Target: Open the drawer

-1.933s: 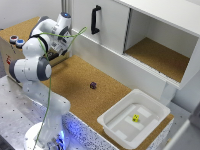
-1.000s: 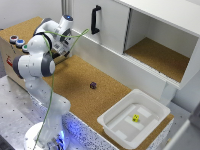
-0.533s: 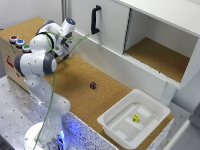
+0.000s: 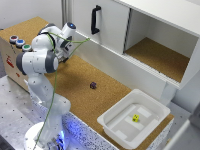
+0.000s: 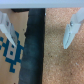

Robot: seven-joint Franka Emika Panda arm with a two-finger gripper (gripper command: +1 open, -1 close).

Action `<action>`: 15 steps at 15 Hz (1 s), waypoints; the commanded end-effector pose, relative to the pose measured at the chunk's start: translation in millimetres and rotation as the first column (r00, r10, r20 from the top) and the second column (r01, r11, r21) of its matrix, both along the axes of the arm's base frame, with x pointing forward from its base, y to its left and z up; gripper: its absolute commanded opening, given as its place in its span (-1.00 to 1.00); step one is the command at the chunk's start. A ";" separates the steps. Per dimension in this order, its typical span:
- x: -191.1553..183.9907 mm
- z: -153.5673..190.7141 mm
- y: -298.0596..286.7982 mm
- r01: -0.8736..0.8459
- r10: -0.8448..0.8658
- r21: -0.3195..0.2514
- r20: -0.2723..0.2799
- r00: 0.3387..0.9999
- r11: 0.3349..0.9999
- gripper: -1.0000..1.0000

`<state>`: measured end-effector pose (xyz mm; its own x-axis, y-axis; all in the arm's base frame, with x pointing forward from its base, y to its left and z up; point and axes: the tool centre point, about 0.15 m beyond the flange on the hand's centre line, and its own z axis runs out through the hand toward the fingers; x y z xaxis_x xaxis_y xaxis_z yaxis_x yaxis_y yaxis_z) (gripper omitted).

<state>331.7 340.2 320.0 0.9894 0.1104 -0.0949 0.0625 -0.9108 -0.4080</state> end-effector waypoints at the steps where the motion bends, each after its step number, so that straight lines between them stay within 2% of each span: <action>1: -2.8 -25.1 10.4 0.086 -0.085 0.036 -0.049 0.995 0.996 1.00; 3: -3.8 -26.4 9.8 0.110 -0.109 0.053 -0.032 0.994 0.992 1.00; 4: -3.6 -28.1 12.8 0.099 -0.097 0.057 -0.033 0.995 0.993 -1.00; 7: -3.8 -33.3 24.2 0.050 -0.050 0.074 -0.014 0.999 0.996 -1.00; 12: 3.5 -33.9 31.7 0.028 -0.030 0.069 0.028 0.999 0.997 -1.00; 15: 1.8 -33.1 25.1 0.043 -0.045 0.070 0.028 0.999 0.997 -1.00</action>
